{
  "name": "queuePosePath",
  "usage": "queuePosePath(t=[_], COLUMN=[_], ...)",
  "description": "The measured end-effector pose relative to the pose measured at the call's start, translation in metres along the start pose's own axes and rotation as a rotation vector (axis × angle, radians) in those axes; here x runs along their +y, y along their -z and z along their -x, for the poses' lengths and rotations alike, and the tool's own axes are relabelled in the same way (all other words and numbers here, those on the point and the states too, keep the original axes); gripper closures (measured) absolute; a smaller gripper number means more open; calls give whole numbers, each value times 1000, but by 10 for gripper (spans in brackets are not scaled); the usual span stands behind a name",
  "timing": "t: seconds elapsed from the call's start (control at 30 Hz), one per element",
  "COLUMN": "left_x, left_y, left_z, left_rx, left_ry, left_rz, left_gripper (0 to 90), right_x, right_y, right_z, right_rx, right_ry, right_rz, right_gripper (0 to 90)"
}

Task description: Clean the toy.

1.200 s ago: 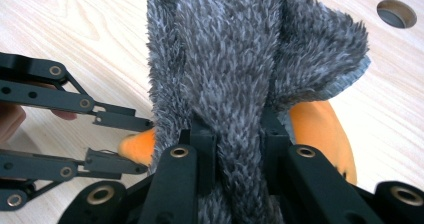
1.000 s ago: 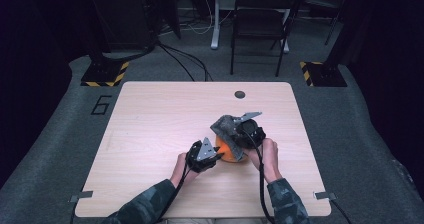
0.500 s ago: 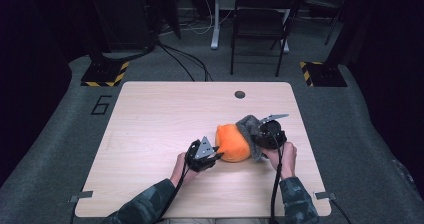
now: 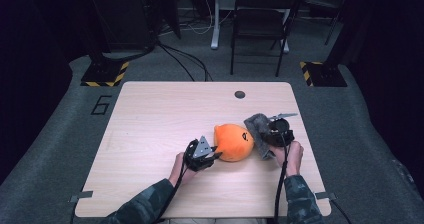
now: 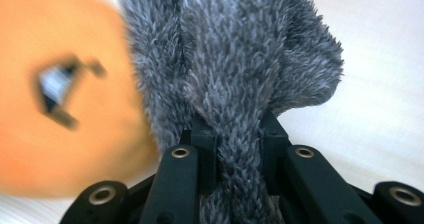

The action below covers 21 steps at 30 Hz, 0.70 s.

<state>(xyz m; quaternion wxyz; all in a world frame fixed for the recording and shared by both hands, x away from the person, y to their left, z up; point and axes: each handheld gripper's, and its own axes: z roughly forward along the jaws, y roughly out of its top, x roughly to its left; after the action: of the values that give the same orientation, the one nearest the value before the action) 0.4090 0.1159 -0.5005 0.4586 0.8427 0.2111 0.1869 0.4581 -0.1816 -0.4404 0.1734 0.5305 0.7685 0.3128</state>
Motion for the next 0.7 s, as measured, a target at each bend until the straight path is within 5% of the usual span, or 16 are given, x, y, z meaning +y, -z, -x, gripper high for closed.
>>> queuePosePath(t=[0.07, 0.13, 0.23, 0.27, 0.3, 0.47, 0.53, 0.7], left_x=[1, 2, 4, 4, 4, 4, 4, 2], left_y=[0, 0, -1, -1, -1, 0, -1, -1], left_z=[1, 2, 3, 3, 4, 4, 5, 3], left_rx=[2, 9, 11, 11, 13, 19, 21, 14], left_ry=[-6, -11, -15, -15, -16, -20, -17, -5], left_rz=[1, 4, 10, 10, 9, 7, 11, 8], left_gripper=[705, 704, 704, 704, 704, 705, 710, 713], right_x=[8, 16, 25, 25, 28, 27, 23, 20], right_y=[14, 24, 32, 32, 32, 18, 7, -3], right_z=[-7, -19, -51, -51, -70, -106, -111, -106], right_rx=[42, 75, 121, 121, 137, 147, 115, 117], right_ry=[-11, 46, 113, 113, 169, 261, 300, 303], right_rz=[55, 102, 114, 114, 117, 88, 51, 49], right_gripper=[754, 754, 753, 753, 753, 752, 750, 748])
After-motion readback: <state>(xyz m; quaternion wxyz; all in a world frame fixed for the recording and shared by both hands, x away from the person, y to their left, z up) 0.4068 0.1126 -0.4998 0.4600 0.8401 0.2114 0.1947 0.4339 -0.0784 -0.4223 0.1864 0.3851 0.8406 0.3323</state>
